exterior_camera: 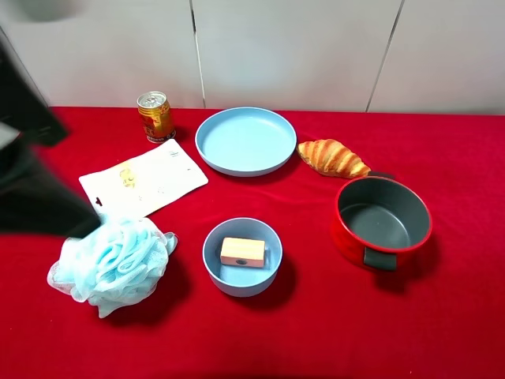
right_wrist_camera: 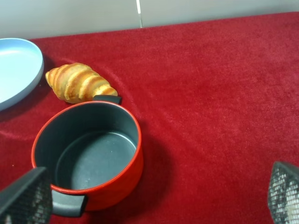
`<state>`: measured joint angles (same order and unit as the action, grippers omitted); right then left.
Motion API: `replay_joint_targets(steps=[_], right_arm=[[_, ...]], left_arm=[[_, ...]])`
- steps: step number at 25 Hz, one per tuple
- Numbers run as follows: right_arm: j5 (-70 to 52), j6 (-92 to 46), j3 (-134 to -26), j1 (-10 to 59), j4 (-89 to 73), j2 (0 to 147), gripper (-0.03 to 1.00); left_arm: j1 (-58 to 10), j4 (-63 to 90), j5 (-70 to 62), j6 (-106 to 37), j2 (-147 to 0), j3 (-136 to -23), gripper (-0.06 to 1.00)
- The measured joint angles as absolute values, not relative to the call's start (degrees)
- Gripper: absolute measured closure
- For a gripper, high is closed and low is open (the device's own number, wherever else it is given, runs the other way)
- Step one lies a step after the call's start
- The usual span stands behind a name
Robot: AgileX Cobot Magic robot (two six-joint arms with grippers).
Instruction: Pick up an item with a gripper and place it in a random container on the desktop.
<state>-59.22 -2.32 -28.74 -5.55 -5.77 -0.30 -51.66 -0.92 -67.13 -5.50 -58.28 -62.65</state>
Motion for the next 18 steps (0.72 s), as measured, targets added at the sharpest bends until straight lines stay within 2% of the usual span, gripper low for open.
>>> replay_joint_targets(steps=[12,15,18], right_arm=[[-59.2,-2.3,-28.7,-5.6,-5.8,-0.3,0.28],[-59.2,-2.3,-28.7,-5.6,-5.8,-0.3,0.28],[-59.2,-2.3,-28.7,-5.6,-5.8,-0.3,0.28]], left_arm=[[-50.9,-3.5,-67.3,-4.5,-31.5,-46.4,0.02],[-46.7,-4.4,-67.0,-4.5,-27.8,-44.1,0.02],[-39.7,-4.5,-65.9,-4.5,-24.5,-41.5,0.02]])
